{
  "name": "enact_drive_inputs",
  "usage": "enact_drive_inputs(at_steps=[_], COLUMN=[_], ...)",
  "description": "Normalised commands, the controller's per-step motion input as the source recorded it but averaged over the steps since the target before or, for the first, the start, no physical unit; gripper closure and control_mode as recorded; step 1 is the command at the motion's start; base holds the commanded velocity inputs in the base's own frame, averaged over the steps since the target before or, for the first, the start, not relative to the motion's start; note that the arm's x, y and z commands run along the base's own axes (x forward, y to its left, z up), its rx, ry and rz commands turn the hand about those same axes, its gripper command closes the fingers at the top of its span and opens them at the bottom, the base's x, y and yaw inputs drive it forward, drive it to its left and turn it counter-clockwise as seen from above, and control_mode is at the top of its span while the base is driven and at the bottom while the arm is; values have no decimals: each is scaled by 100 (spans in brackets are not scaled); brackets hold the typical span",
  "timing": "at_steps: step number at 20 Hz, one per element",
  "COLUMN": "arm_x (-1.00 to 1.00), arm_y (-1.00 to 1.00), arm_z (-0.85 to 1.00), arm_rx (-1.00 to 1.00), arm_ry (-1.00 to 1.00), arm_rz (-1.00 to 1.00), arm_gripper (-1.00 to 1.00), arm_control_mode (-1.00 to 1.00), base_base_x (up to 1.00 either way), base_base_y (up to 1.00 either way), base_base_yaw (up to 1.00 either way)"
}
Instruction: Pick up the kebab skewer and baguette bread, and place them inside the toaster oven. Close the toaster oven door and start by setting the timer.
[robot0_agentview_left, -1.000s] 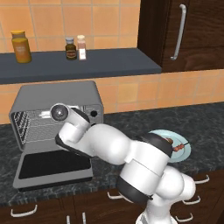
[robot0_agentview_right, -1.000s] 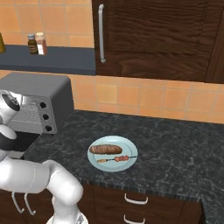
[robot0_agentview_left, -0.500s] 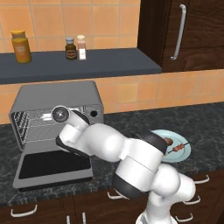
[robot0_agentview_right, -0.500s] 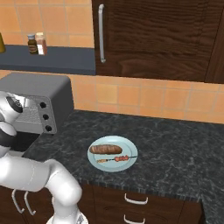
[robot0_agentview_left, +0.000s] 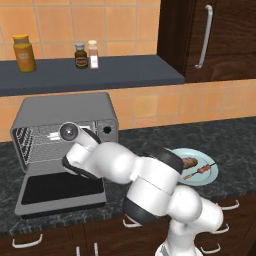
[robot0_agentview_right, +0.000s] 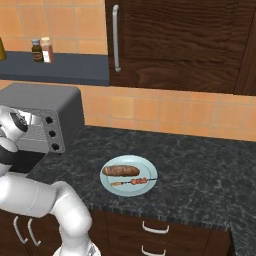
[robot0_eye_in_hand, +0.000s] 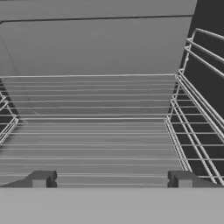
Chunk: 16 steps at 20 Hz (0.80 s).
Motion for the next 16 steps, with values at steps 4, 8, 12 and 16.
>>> enact_drive_inputs(at_steps=[4, 8, 12, 16], arm_x=[-9, -63, -74, -69], arm_y=[0, 0, 3, 4], arm_z=[-39, -58, -62, -54], arm_rx=[0, 0, 0, 0], arm_ry=[0, 2, 6, 11], arm_rz=[0, -4, -8, -9], arm_gripper=[-100, -100, -100, -100], arm_control_mode=[-100, -100, -100, -100], base_base_x=[0, 0, 0, 0], base_base_y=[0, 0, 0, 0], base_base_yaw=[0, 0, 0, 0])
